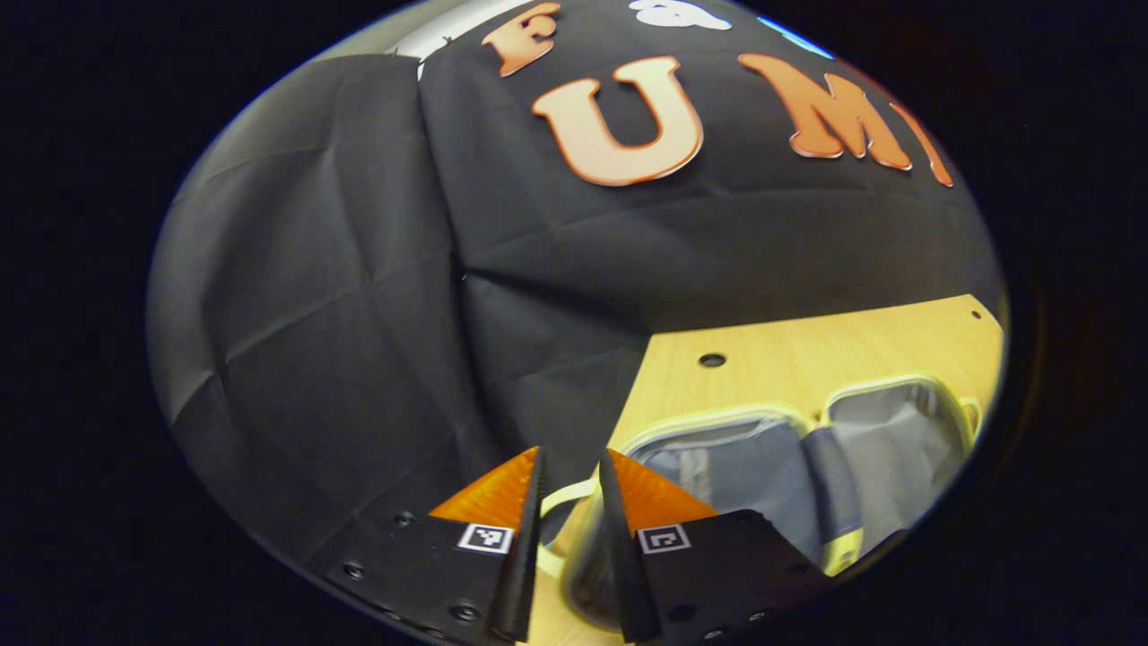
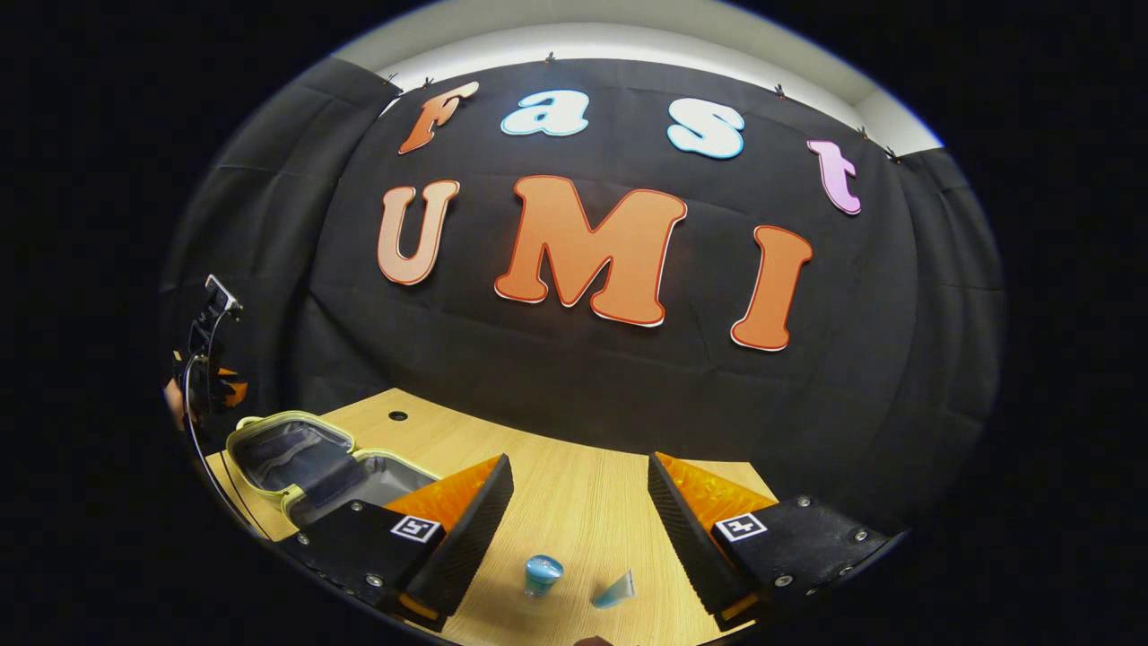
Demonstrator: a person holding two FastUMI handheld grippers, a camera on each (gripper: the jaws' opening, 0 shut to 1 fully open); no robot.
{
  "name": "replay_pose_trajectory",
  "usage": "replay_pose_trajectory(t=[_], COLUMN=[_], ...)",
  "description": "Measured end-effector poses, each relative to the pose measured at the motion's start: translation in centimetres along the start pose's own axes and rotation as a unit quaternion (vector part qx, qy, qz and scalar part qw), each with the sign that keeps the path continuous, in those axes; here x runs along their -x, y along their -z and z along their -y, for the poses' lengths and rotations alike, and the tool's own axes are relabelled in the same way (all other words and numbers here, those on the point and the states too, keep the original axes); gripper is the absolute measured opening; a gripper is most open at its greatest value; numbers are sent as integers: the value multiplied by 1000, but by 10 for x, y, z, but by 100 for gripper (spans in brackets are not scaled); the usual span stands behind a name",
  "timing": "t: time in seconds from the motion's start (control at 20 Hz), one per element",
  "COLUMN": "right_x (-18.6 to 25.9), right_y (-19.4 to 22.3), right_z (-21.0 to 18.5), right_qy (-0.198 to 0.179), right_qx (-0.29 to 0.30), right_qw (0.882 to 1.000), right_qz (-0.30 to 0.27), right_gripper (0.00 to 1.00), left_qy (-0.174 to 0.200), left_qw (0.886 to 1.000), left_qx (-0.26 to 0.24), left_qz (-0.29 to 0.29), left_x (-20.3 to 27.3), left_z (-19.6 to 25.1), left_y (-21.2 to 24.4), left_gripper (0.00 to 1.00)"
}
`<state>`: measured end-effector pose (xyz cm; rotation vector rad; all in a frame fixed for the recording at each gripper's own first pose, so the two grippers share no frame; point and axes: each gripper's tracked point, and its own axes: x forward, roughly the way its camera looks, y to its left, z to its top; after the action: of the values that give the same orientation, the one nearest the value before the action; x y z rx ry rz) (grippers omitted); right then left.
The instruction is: First open the suitcase, pack the skin care products into it, and then close the suitcase.
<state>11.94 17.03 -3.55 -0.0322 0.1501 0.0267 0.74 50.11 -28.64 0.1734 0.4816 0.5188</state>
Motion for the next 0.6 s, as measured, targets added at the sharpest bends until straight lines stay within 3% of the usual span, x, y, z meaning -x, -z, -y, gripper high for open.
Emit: replay_pose_trajectory(t=[0.05, 0.15, 0.2, 0.35, 0.4, 0.45, 0.6], right_x=[0, 0, 0, 0, 2, 3, 7], right_y=[0, -2, -3, -1, 1, 3, 11], right_z=[0, 1, 3, 10, 15, 18, 30], right_qy=[-2, -6, -8, -13, -12, -15, -18], right_qx=[0, 1, 1, -2, -2, -3, -5], right_qw=[1000, 1000, 1000, 1000, 1000, 1000, 1000], right_qz=[2, 9, 11, 16, 16, 16, 14], right_gripper=[96, 95, 95, 96, 95, 95, 95], left_qy=[11, 33, 51, 88, 99, 112, 153], left_qw=[1000, 998, 996, 990, 987, 985, 978], left_qx=[-2, -5, -5, 5, 8, 10, 14], left_qz=[21, 56, 71, 112, 123, 131, 139], left_x=[9, 29, 39, 67, 78, 88, 111], left_z=[14, 45, 63, 112, 128, 145, 204], left_y=[-18, -49, -65, -101, -112, -121, -127], left_gripper=[41, 71, 78, 85, 95, 93, 98])
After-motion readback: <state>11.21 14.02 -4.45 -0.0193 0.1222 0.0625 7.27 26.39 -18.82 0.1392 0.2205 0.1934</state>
